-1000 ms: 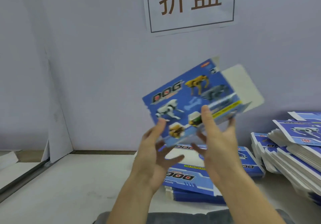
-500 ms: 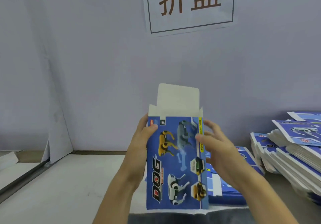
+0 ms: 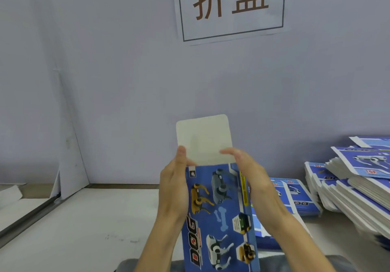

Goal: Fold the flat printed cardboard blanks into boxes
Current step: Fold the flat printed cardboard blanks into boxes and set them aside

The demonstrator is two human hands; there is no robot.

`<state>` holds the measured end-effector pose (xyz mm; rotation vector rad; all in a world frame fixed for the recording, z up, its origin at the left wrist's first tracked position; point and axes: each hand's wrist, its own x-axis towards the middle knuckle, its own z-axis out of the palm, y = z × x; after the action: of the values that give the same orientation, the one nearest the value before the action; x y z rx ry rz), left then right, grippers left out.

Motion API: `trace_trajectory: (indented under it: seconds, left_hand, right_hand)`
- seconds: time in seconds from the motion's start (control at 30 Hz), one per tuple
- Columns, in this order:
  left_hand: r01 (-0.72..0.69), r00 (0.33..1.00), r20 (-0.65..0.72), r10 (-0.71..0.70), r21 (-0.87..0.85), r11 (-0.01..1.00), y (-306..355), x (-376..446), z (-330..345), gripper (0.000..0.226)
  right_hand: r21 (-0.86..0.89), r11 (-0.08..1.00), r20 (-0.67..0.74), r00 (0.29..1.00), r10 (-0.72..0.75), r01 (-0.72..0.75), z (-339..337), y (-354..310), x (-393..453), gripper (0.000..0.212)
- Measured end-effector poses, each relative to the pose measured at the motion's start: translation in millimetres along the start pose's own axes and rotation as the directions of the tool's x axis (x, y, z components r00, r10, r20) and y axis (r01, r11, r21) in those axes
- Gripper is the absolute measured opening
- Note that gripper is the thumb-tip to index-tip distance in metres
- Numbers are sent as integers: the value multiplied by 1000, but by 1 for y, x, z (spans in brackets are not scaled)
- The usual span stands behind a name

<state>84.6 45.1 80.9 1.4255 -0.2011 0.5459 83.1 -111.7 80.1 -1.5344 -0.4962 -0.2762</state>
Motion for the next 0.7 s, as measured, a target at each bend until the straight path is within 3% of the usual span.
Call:
trace_trajectory:
  seconds: [0.07, 0.17, 0.23, 0.33, 0.43, 0.57, 0.7]
  left_hand:
    - [22, 1000, -7, -22, -2, 1000, -1, 0, 0, 48]
    - [36, 999, 32, -36, -8, 999, -3, 1, 1, 19]
    - [104, 992, 86, -96, -94, 990, -4, 3, 0, 31]
    - [145, 979, 166, -120, -146, 979, -2, 1, 0, 38]
    - [87, 995, 59, -76, -201, 976, 1, -2, 1, 16]
    - [71, 997, 7, -72, -266, 961, 2, -8, 0, 59]
    - [7, 990, 142, 7, -91, 996, 0, -6, -3, 47]
  right_hand:
    - [6, 1000, -78, 997, 9, -9, 8, 0, 3, 41]
    - [-16, 998, -185, 981, 57, -61, 12, 3, 3, 28]
    - [49, 993, -208, 972, 113, -105, 9, 7, 4, 14]
    - [146, 982, -154, 978, 141, -119, 6, 10, 5, 43]
    - [195, 978, -145, 985, 97, -68, 6, 10, 4, 34]
    - [332, 943, -176, 981, 80, -18, 6, 13, -4, 49]
    - [254, 967, -105, 994, 29, -2, 6, 11, -3, 40]
